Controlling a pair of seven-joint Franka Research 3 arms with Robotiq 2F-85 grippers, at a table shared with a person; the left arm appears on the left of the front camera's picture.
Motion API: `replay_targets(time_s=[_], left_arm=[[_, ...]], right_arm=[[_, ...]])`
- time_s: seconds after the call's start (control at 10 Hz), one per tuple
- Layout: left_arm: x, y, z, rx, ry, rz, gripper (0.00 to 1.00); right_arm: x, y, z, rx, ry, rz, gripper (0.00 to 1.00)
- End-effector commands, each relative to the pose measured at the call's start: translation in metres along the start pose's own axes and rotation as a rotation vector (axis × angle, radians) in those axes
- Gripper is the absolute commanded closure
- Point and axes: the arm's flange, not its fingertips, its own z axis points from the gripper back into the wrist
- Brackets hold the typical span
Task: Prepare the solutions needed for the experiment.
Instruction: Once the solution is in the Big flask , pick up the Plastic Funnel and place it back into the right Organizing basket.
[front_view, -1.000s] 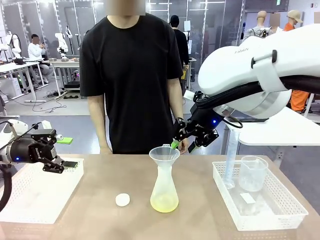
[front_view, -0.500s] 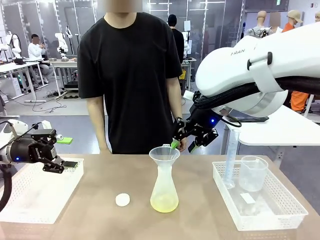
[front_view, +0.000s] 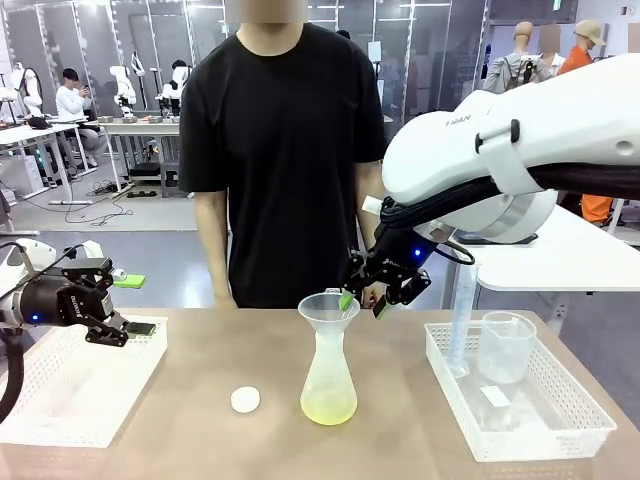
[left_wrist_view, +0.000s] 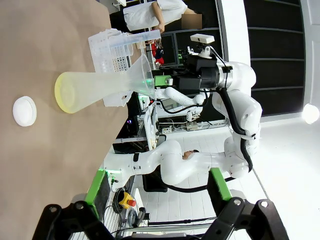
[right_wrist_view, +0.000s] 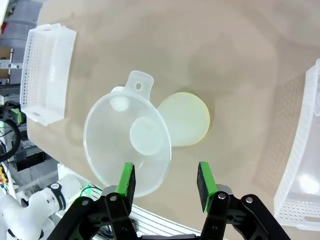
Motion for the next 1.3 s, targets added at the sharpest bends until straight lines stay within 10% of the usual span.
replay_targets(time_s=[0.0,0.5,1.2], left_arm=[[0.001,-0.002,-0.001,-0.011,-0.009,-0.011,0.00],[0.001,-0.002,-0.001,-0.011,-0.009,-0.011,0.00],[0.001,-0.002,-0.001,-0.011,-0.009,-0.011,0.00]], right_arm=[[0.013,0.008,-0.006,-0.038,0.013,-0.049,0.37],[0.023,0.008,-0.024,-0.026,0.042,-0.104,0.40],[0.017,0.003,-0.024,0.005,0.085,-0.118,1.00]])
